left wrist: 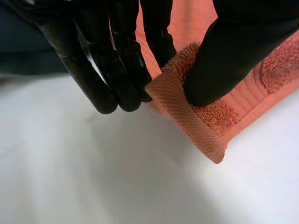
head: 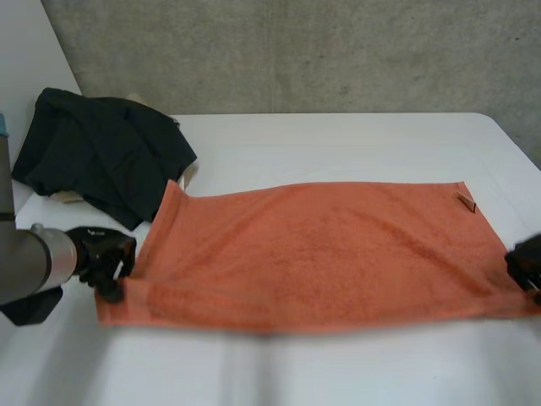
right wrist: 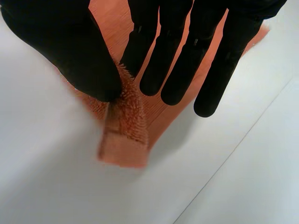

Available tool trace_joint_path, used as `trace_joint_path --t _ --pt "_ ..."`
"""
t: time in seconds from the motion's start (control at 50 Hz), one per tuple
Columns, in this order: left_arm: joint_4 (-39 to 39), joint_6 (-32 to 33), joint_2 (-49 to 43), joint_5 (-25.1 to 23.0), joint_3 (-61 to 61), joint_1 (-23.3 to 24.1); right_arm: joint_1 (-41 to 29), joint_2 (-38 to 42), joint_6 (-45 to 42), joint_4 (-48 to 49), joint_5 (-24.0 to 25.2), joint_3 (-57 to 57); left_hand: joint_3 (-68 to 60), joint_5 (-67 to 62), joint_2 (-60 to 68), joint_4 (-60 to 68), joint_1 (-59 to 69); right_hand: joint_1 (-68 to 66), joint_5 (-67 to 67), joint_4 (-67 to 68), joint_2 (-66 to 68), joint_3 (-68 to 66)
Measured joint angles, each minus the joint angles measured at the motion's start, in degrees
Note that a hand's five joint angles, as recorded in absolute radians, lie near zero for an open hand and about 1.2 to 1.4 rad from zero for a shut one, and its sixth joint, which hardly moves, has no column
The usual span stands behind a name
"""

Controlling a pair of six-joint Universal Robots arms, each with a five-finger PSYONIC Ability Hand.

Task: Fold the laundry.

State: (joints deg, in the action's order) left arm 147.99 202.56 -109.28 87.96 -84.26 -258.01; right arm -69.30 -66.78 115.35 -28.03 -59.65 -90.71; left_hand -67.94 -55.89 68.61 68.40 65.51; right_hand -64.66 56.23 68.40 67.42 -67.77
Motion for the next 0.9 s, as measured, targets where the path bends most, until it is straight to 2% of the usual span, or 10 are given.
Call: trace_joint_path --t 0.16,0.26,0.38,0.6,0.62,0.68,0.7,0.72,0.78,0.9 --pt "0.60 -3.12 -8.41 5.31 13.79 0.97 -6.40 4.15 10.30 13.71 2.82 7.04 0.00 0.00 0.00 0.00 0.00 0.00 0.00 0.00 0.00 0.00" --pt "-2.32 -8.90 -15.31 7.70 27.54 2.13 -10.71 8.70 18.49 24.21 1.89 13.79 0.00 0.00 0.00 0.00 0.00 0.00 0.00 0.00 0.00 0.00" --pt "-8.20 -14.47 -24.94 10.14 45.19 3.44 -15.31 16.73 25.41 32.90 -2.58 24.09 0.00 0.00 0.00 0.00 0.00 0.00 0.00 0.04 0.00 -0.24" --pt "-14.43 -20.07 -40.19 12.11 69.91 6.01 -20.83 32.33 27.81 35.89 -10.25 43.21 3.14 1.52 -3.63 -3.56 -1.39 0.07 0.00 0.08 -0.09 -0.13" --pt "-14.47 -20.29 -41.21 12.18 71.59 6.23 -21.27 33.77 28.02 36.07 -10.94 45.00 8.77 6.71 -10.25 -9.29 -7.23 4.85 -5.63 -6.18 -6.13 6.06" --pt "-14.37 -20.61 -43.06 11.96 74.31 6.75 -22.45 36.99 28.69 36.17 -12.76 48.89 39.25 37.33 -41.27 -40.51 -42.88 32.15 -32.19 -31.83 -34.10 31.86" --pt "-14.28 -20.67 -43.52 11.76 74.89 6.98 -22.87 37.91 28.95 36.05 -13.50 50.00 42.65 39.67 -43.49 -42.85 -45.21 39.84 -41.23 -40.55 -42.00 40.66" --pt "-14.25 -20.70 -43.74 11.59 75.09 7.15 -23.22 38.57 29.21 35.85 -14.22 50.88 51.62 49.28 -52.87 -52.85 -53.57 47.04 -47.78 -48.76 -49.39 48.42" --pt "-13.97 -20.71 -43.52 11.14 74.72 7.55 -23.90 39.37 30.10 34.93 -15.96 52.34 55.85 53.25 -56.42 -56.92 -54.76 51.93 -53.47 -55.45 -55.05 55.32" --pt "-11.26 -20.15 -37.11 10.17 68.03 7.30 -23.95 35.39 34.85 31.71 -17.18 50.90 55.98 53.26 -56.73 -57.06 -54.76 51.94 -53.48 -56.24 -55.19 55.82"
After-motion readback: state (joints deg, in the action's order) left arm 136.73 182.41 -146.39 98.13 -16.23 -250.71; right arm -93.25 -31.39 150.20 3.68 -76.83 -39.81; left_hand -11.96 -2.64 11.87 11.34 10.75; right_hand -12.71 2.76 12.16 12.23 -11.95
